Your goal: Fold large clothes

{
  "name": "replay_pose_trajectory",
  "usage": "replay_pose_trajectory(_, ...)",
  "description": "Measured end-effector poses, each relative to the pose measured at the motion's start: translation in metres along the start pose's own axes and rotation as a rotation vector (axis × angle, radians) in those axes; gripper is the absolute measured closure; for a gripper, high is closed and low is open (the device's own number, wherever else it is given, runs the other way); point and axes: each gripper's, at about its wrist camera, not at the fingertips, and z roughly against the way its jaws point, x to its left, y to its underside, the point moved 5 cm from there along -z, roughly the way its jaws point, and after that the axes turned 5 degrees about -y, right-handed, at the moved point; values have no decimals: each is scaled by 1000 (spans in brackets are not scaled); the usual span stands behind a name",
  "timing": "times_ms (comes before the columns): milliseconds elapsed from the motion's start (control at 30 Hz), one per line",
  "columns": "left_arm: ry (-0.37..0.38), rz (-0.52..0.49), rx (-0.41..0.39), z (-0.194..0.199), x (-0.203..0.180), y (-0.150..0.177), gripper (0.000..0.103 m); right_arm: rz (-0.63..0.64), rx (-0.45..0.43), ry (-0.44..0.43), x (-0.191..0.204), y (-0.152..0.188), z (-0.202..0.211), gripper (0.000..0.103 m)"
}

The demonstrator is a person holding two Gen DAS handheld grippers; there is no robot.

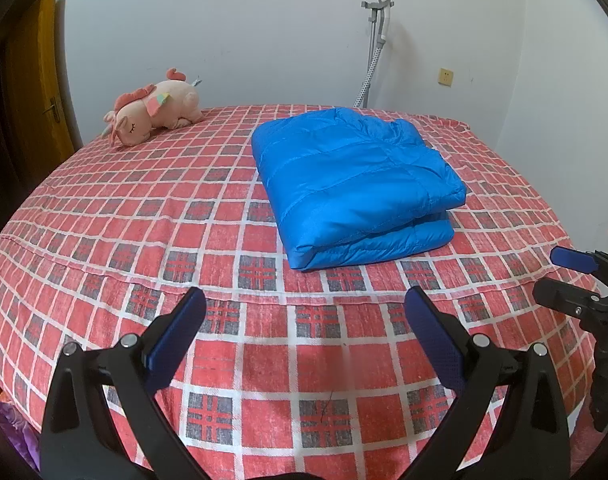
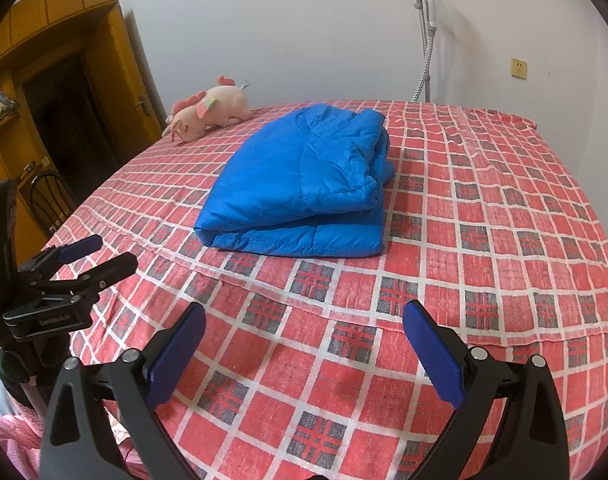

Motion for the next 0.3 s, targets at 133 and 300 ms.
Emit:
replay_pose_trajectory(133,-6,-3,0,-1,1,1,4,-2,2,0,-1,2,-1,4)
replay_pose_trajectory(300,-9,-6,0,-1,1,0,4,-1,3,-2,-2,2,-1,4)
